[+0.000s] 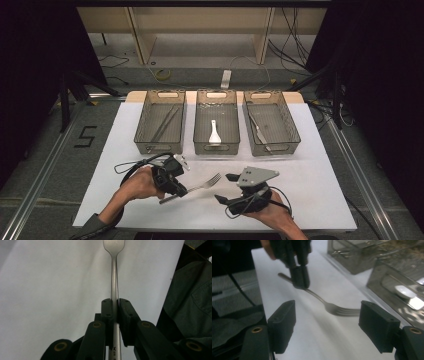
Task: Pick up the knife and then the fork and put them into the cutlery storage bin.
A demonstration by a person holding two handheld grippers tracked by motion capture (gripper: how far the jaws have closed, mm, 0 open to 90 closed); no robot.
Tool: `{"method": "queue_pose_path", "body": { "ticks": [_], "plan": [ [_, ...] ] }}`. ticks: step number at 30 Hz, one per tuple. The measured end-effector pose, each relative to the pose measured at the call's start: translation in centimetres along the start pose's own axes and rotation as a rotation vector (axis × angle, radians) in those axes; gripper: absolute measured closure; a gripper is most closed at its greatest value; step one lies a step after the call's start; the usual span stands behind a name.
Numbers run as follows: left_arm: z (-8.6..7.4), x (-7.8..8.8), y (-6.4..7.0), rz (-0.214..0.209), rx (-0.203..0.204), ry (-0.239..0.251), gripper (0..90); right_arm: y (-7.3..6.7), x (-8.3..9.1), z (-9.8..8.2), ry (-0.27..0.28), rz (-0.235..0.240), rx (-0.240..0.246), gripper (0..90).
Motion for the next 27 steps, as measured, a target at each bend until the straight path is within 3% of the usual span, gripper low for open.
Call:
{"method": "queue_pose_path", "body": {
  "ticks": [6, 17, 27],
  "plan": [
    [1.3, -0.6, 1.0, -0.021, -0.032, -0.006, 82.1, -1.3, -1.7, 0.2, -0.048, -0.01, 0.128, 31.2],
    [2.8, -0.8, 2.2, -0.057, -0.069, -0.032, 82.1, -1.6, -4.1, -0.8, -0.144, -0.064, 0.327, 41.0],
    [2.8, -0.9, 2.7, -0.088, -0.072, -0.045, 82.1, -1.8, -4.9, -1.4, -0.18, -0.067, 0.431, 57.6]
  ]
}}
Point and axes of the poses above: each handheld gripper's, and its own axes: x roughly backward along the jaws, z roughly out of its top, y roughly to its right, the point moved 7 cm from there along -x, roughly forward along the jaws, and after that the axes turned 4 degrees about -z, right-handed, at the moved point
